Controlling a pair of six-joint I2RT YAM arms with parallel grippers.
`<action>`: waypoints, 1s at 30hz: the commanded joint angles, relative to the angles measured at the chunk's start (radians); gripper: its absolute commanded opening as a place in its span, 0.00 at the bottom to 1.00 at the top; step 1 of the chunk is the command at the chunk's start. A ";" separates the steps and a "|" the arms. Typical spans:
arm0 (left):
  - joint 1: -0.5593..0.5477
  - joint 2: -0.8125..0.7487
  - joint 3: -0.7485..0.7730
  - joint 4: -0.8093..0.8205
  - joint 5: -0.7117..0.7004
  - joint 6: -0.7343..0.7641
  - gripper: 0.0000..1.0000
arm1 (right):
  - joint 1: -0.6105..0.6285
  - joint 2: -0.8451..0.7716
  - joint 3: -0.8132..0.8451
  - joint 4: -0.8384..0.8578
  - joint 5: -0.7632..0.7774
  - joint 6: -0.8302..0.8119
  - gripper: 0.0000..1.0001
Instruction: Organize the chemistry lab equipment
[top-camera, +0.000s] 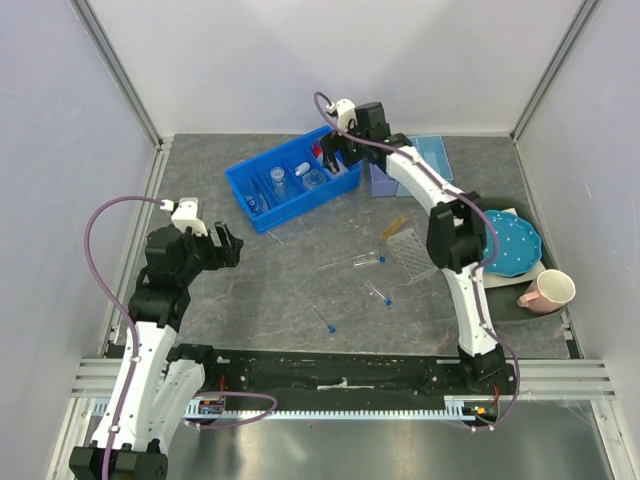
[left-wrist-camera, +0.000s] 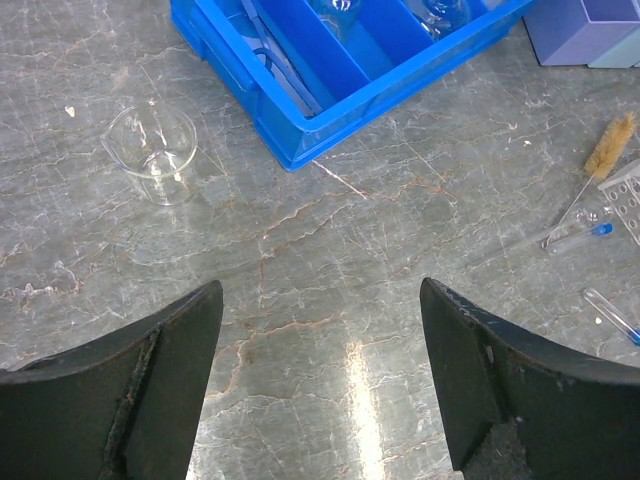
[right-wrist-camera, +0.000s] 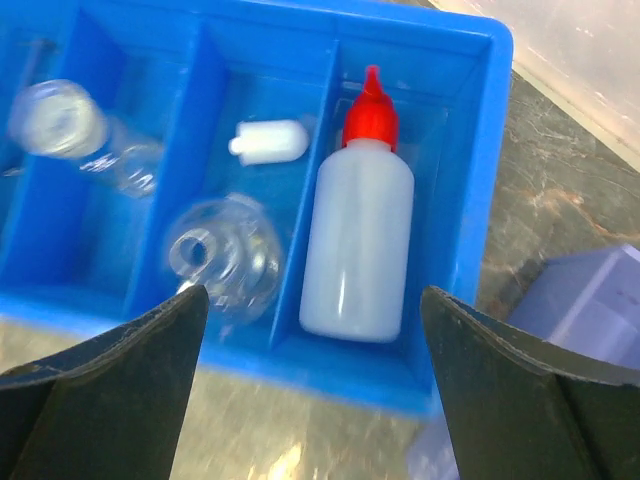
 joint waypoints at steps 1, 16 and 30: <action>0.002 -0.023 0.012 0.030 0.011 0.036 0.86 | 0.000 -0.328 -0.128 0.025 -0.121 -0.029 0.96; 0.004 -0.008 0.012 0.021 0.018 0.011 0.89 | -0.046 -1.123 -1.037 0.084 -0.319 -0.142 0.98; 0.129 0.297 0.093 0.019 -0.046 -0.281 0.88 | -0.262 -1.366 -1.466 0.398 -0.520 0.061 0.98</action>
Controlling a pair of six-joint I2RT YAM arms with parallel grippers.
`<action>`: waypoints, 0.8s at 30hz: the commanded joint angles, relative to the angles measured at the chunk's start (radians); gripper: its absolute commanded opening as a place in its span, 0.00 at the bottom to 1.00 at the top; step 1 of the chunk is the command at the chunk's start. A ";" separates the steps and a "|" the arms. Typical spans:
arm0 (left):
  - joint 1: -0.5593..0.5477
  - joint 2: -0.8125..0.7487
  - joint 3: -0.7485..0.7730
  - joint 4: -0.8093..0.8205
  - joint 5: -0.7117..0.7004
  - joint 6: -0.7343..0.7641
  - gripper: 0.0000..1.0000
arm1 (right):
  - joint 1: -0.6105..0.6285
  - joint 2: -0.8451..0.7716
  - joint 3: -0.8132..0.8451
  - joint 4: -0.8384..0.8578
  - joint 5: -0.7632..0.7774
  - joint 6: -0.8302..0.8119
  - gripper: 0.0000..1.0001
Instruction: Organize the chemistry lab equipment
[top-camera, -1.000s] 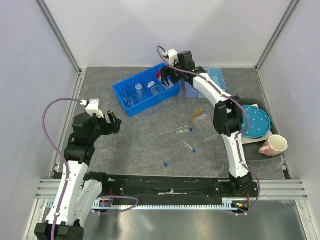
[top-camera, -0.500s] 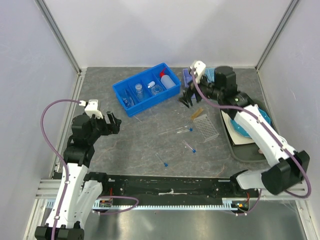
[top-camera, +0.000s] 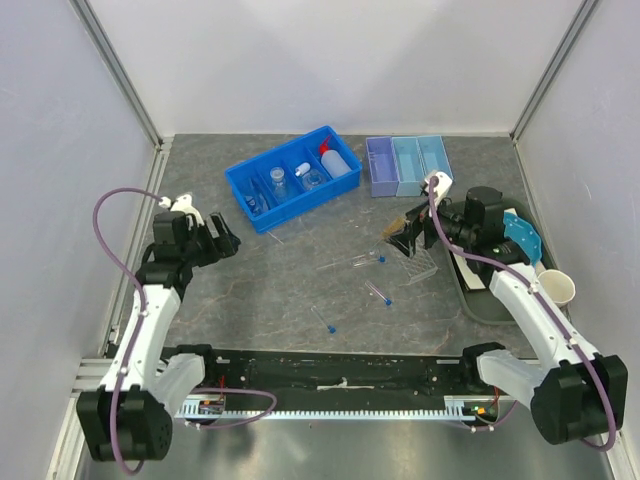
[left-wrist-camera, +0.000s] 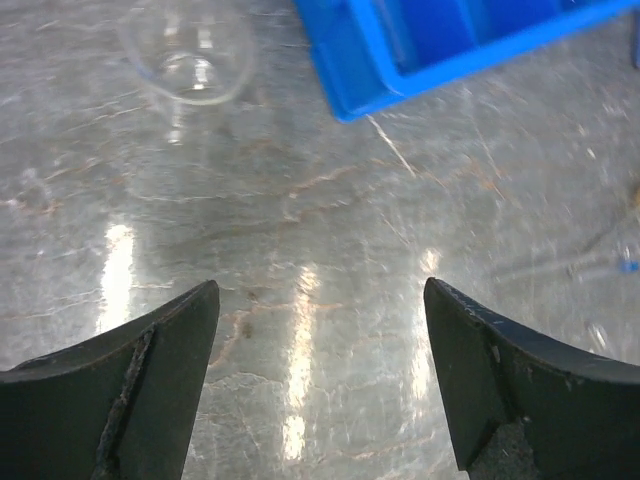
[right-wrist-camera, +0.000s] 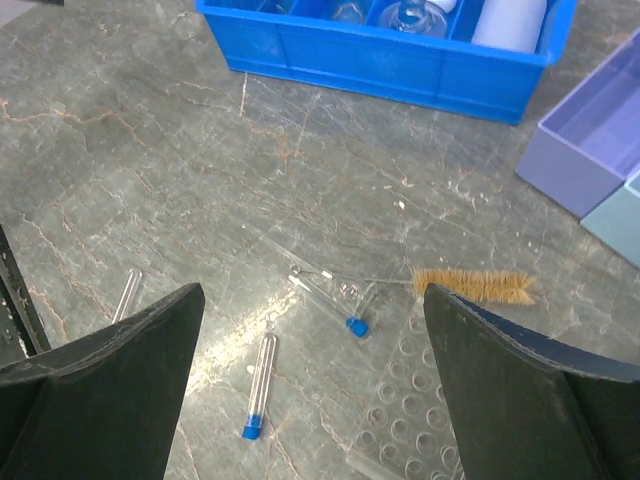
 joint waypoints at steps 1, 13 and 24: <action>0.073 0.107 0.091 0.030 -0.064 -0.191 0.88 | -0.058 -0.034 -0.087 0.170 -0.113 0.073 0.98; 0.136 0.546 0.342 0.033 -0.176 -0.291 0.81 | -0.074 -0.029 -0.035 0.048 -0.105 -0.002 0.98; 0.134 0.701 0.442 -0.008 -0.210 -0.264 0.55 | -0.074 -0.017 -0.013 0.007 -0.094 -0.029 0.98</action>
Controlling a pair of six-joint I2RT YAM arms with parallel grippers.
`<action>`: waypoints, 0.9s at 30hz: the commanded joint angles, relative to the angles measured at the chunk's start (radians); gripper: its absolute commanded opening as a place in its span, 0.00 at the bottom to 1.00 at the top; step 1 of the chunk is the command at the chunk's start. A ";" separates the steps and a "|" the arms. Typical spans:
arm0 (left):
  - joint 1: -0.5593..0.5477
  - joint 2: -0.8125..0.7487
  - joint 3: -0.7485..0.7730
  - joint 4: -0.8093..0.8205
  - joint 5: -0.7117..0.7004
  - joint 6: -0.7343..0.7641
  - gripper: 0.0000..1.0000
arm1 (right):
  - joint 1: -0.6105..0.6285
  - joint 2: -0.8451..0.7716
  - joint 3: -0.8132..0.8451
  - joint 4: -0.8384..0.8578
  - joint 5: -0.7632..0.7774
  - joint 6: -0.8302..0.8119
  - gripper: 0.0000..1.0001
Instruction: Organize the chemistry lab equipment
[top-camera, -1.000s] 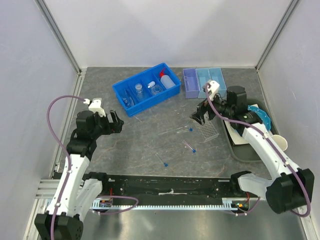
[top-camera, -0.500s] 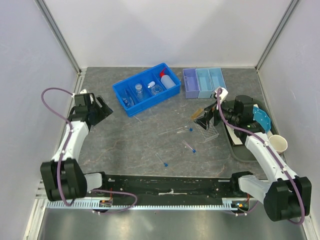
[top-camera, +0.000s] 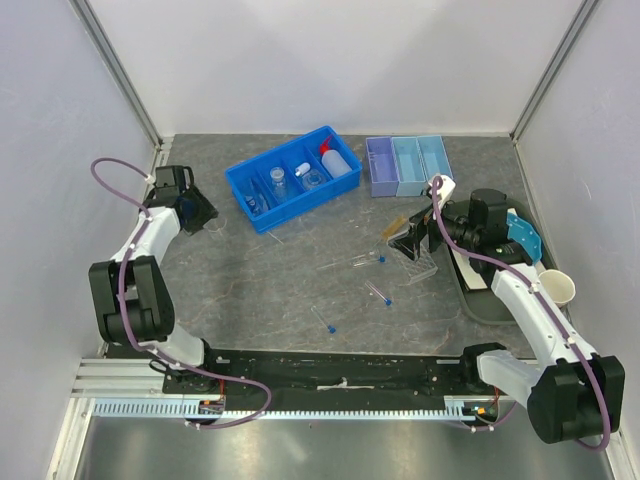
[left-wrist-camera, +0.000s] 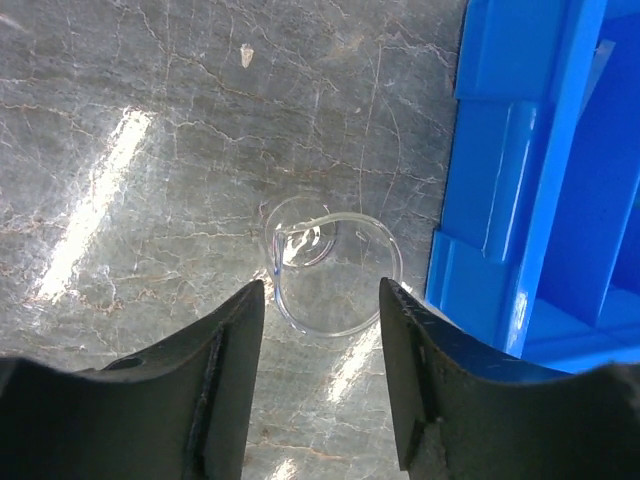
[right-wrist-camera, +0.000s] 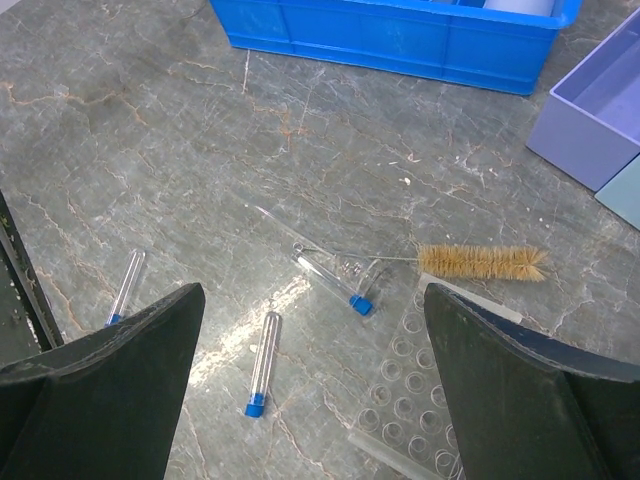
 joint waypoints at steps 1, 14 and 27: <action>0.002 0.028 0.043 -0.011 -0.037 0.000 0.55 | -0.002 -0.001 0.044 0.002 -0.013 -0.024 0.98; 0.002 0.091 0.059 -0.041 -0.022 0.087 0.36 | -0.001 0.012 0.040 0.002 -0.003 -0.033 0.98; -0.007 0.093 0.070 -0.072 -0.052 0.155 0.02 | -0.002 0.015 0.038 -0.001 0.003 -0.037 0.98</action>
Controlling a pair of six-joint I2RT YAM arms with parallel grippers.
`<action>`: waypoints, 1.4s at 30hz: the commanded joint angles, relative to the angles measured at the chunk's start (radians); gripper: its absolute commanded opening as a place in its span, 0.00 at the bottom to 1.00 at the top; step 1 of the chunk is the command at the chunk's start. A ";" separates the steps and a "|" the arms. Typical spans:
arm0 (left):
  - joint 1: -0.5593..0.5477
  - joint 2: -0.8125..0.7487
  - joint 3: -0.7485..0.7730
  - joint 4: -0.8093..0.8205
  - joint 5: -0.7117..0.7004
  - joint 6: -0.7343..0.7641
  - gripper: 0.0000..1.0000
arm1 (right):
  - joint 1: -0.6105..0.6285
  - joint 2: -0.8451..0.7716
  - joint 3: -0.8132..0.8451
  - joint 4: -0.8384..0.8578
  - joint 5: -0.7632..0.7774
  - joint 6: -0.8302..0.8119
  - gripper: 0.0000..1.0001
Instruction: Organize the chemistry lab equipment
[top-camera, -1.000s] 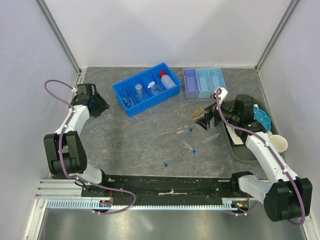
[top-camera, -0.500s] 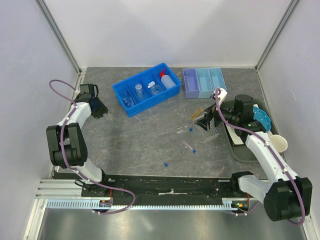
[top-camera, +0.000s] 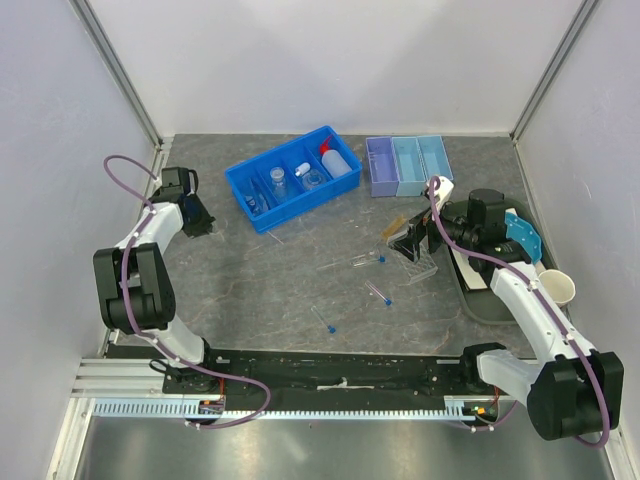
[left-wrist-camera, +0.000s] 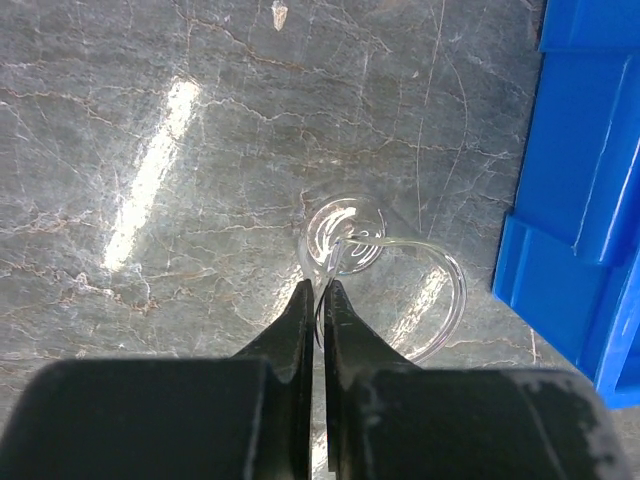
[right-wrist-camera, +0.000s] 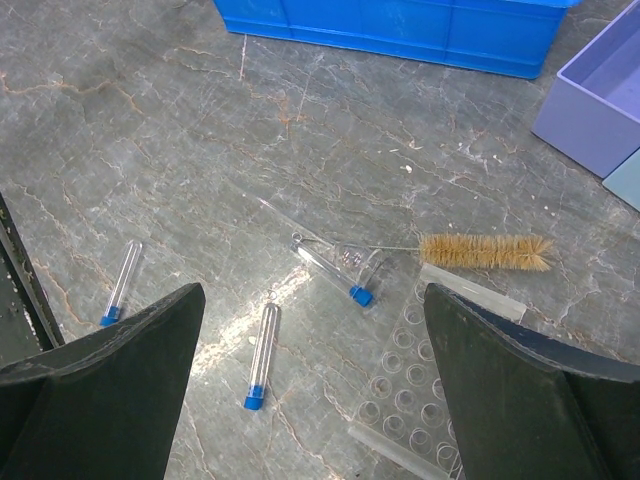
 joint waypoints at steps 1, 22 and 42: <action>-0.005 -0.010 0.037 -0.012 -0.029 0.062 0.02 | -0.002 -0.001 0.037 0.021 -0.001 -0.023 0.98; -0.508 -0.573 -0.288 0.139 0.380 -0.084 0.02 | -0.001 0.037 0.069 -0.080 -0.182 -0.110 0.98; -1.070 -0.217 0.027 0.071 -0.261 -0.539 0.02 | 0.308 0.150 0.355 -0.400 0.268 0.058 0.98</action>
